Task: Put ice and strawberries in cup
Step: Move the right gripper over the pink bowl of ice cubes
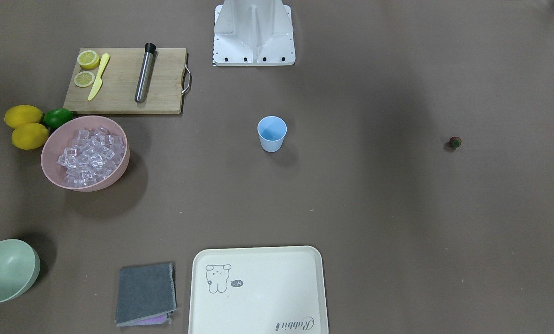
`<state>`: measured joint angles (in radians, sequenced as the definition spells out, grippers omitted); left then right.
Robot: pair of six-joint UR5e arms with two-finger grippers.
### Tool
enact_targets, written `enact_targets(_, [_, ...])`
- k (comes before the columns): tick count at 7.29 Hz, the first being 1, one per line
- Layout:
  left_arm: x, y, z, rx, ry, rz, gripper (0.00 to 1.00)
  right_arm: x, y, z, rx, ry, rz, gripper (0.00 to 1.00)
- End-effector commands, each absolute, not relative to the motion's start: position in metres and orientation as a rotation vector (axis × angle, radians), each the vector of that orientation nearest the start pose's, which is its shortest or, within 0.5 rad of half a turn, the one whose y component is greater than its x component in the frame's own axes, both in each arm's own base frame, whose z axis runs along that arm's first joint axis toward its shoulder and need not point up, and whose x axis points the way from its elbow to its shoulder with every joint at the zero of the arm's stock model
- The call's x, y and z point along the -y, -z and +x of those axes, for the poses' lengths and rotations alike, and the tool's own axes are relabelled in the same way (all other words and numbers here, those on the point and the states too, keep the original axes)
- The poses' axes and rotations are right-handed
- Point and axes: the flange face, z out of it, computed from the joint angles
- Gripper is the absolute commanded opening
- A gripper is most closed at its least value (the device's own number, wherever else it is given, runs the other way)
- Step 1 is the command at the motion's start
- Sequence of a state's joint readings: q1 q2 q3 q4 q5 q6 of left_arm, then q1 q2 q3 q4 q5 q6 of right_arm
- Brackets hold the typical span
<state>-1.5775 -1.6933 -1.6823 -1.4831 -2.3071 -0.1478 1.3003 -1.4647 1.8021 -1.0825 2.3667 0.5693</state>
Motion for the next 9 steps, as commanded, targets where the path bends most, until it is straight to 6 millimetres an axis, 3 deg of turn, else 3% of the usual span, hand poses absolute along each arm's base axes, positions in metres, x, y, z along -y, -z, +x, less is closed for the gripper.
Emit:
enact_targets(1, [0.548, -0.565, -0.067, -0.774, 0.102, 0.054, 0.98, 0.54, -0.393, -0.134, 1.038, 0.121, 0.411, 0.99])
enact_targets(4, [0.545, -0.581, -0.065, -0.803, 0.114, 0.02, 0.98, 0.523, -0.373, -0.207, 1.013, 0.151, 0.421, 0.99])
enact_targets(7, [0.543, -0.584, -0.073, -0.802, 0.127, 0.022, 0.98, 0.51, -0.383, -0.252, 0.953, 0.182, 0.432, 0.98])
enact_targets(8, [0.543, -0.584, -0.073, -0.802, 0.127, 0.022, 0.98, 0.502, -0.392, -0.266, 0.926, 0.19, 0.425, 0.87])
enact_targets(9, [0.543, -0.585, -0.073, -0.802, 0.125, 0.021, 0.98, 0.497, -0.4, -0.266, 0.91, 0.187, 0.421, 0.86])
